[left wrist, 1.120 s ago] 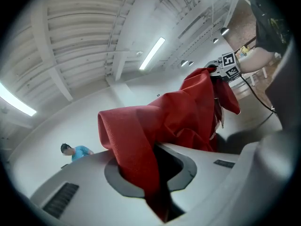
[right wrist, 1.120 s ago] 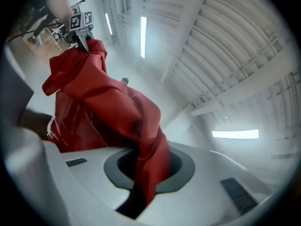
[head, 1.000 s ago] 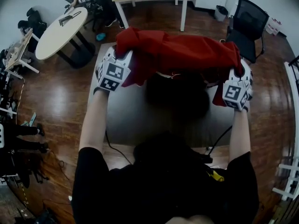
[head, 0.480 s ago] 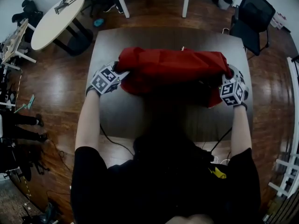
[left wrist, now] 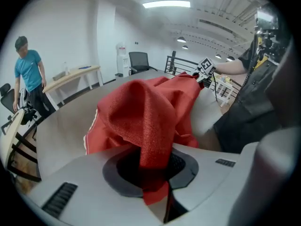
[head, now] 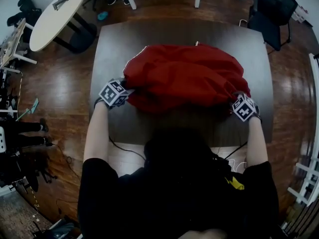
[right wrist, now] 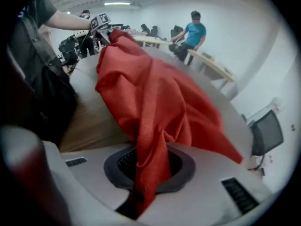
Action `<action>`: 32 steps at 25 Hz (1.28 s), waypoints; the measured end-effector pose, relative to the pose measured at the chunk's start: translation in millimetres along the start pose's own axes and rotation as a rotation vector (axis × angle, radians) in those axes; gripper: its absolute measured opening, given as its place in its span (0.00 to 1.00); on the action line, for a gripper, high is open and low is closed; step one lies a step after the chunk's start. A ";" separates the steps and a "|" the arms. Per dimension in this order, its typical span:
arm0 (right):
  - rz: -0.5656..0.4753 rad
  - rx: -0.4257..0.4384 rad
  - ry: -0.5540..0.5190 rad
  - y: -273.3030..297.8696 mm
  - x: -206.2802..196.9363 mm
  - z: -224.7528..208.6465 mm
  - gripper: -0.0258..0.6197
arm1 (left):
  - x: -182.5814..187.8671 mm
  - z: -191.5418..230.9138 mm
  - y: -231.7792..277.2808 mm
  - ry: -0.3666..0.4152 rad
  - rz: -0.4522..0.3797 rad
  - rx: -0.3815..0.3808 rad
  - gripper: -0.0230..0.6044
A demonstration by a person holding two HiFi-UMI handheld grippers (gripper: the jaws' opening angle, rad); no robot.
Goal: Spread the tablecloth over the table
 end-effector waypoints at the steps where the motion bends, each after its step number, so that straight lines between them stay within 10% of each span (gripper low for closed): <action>1: 0.025 0.080 -0.021 6.6 -2.1 18.2 0.12 | -3.9 1.7 3.8 -0.017 0.005 -0.005 0.14; 14: 0.028 0.316 -0.013 37.0 9.0 116.5 0.13 | -5.0 55.3 18.7 -0.138 0.105 0.386 0.16; 23: -0.020 0.206 -0.050 22.3 -3.7 110.3 0.33 | -13.0 39.2 -2.8 -0.191 -0.026 0.356 0.42; 32: -0.466 0.084 -0.002 -100.5 58.3 65.7 0.40 | -13.5 23.3 -85.3 -0.255 -0.271 0.507 0.33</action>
Point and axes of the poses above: the fingertips, and each gripper's own axes: y forward along the fingers, z to its left, x out of its top, the point moved 3 cm from there along -y, backward along the fingers, and after that the axes turned 10 degrees about z, right-handed, at the moved point
